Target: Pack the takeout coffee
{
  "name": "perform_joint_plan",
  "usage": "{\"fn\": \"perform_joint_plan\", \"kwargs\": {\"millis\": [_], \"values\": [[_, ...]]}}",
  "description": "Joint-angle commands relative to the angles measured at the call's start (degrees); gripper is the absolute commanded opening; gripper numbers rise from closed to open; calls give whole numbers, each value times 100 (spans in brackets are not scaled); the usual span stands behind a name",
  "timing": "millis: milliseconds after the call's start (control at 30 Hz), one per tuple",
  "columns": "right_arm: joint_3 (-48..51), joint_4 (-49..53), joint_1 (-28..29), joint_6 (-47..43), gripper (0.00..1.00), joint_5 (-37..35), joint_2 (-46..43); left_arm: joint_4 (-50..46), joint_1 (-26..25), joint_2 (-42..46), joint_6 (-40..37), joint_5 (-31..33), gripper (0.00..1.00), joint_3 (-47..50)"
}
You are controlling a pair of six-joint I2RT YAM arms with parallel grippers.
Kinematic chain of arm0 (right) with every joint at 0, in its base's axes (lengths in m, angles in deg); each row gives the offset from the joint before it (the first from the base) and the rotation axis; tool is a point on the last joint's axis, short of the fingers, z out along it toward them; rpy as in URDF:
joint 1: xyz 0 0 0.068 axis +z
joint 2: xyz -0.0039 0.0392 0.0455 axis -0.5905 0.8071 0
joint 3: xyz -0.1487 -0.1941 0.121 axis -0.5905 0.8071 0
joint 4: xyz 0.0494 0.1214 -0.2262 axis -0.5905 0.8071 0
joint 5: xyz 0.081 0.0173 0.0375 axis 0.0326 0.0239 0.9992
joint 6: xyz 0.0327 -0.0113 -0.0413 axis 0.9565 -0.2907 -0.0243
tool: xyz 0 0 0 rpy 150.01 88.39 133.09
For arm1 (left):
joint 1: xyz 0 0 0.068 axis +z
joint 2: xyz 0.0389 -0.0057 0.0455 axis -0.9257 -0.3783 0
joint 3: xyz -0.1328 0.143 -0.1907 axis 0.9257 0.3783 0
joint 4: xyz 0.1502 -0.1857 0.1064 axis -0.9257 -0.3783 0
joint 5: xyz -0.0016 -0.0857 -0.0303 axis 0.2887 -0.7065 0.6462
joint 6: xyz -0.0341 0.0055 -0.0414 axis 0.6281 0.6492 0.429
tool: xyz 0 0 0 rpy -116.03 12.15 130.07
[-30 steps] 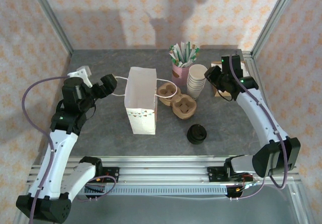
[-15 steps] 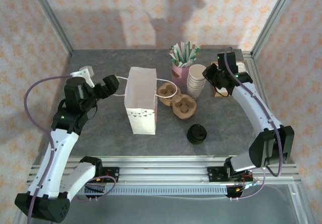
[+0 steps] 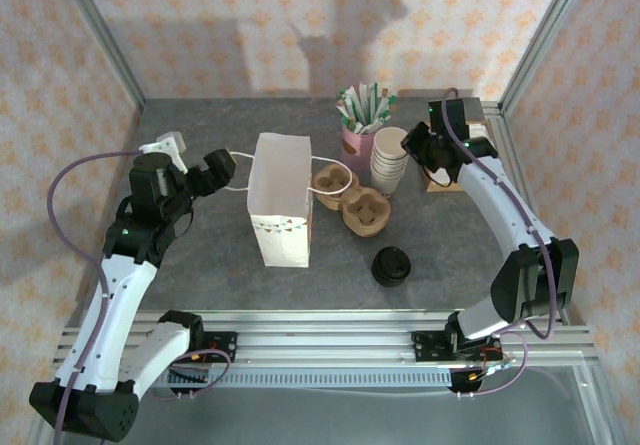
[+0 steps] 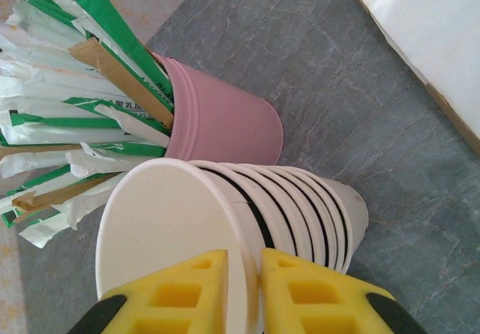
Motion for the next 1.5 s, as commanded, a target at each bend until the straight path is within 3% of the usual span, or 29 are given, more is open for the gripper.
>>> {"fn": "perform_joint_plan", "kwargs": {"millis": [0, 167, 667, 867, 1200, 1467], "values": [[-236, 45, 11, -56, 13, 34, 26, -64, -50, -12, -120, 124, 99, -130], [-313, 141, 8, -120, 0, 34, -43, -72, -52, -14, -120, 132, 99, -124], [-1486, 949, 16, -384, 0, -115, -848, -107, -58, -13, -120, 236, 98, -132], [-1161, 1259, 252, -274, 0, -2, -1753, -144, -56, -12, -143, 318, 99, -143], [1479, 1442, 1790, 783, 0, -11, -4029, -257, -51, -175, -176, 352, 99, -225], [3195, 572, 3568, 1499, 0, -548, -4432, -423, -47, -127, -379, 540, 99, -343]]}}
